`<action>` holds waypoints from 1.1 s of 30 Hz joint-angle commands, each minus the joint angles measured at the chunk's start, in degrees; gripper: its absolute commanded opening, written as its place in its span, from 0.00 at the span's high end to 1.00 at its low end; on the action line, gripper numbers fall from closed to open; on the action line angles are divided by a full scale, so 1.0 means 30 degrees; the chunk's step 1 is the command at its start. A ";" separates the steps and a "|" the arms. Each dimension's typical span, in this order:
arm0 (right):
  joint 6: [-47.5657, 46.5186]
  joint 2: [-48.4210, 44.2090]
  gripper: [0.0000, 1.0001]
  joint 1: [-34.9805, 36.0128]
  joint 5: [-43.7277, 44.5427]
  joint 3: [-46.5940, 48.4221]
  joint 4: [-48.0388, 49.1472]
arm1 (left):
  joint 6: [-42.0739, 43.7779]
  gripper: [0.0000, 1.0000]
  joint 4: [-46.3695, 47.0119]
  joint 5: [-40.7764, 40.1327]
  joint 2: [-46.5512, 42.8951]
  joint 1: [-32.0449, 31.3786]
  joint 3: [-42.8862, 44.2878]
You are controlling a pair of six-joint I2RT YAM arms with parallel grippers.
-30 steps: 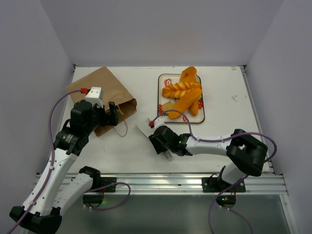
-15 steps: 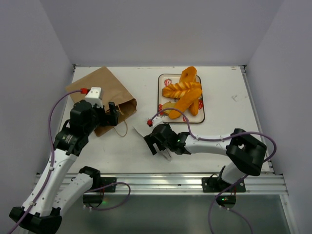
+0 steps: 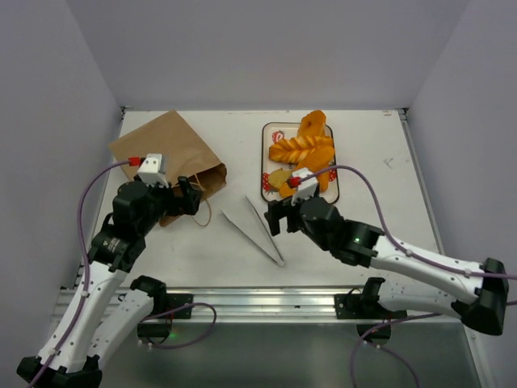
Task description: Take the fake bread out of the paper bag
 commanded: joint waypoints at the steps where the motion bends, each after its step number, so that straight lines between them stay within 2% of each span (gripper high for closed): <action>1: -0.0231 -0.3315 0.01 -0.0020 0.1682 -0.0805 -0.0616 | -0.1676 0.00 0.2155 0.1047 -0.0681 0.0097 -0.1069; 5: -0.0029 -0.5516 0.01 -0.0020 0.3786 -0.0924 -0.3389 | -0.2408 0.00 0.2711 0.0987 -0.1384 0.0096 -0.1714; 6: 0.0177 -0.5868 0.01 -0.0049 0.5068 -0.1040 -0.3923 | -0.2845 0.00 0.3120 0.1219 -0.2140 0.0096 -0.2094; 9: 0.1260 -0.7536 0.01 -0.0049 0.7182 -0.1886 -0.5186 | -0.3755 0.01 0.4965 0.0989 -0.3781 0.0096 -0.4231; 14: 0.1820 -1.1662 0.01 -0.0049 0.7923 -0.3617 -0.5334 | -0.4373 0.00 0.7282 0.0987 -0.4960 0.0096 -0.7307; 17: 0.1557 -1.2810 0.01 -0.0049 0.7982 -0.4204 -0.5567 | -0.3907 0.00 0.7460 0.1221 -0.5223 0.0067 -0.7634; 24: 0.1614 -1.2524 0.01 -0.0049 0.7776 -0.4293 -0.5744 | -0.2821 0.00 0.7955 0.1893 -0.6190 0.0067 -0.8395; 33: 0.1731 -1.2404 0.01 -0.0020 0.8011 -0.4147 -0.5833 | -0.2586 0.00 0.7900 0.2042 -0.5605 0.0096 -0.8162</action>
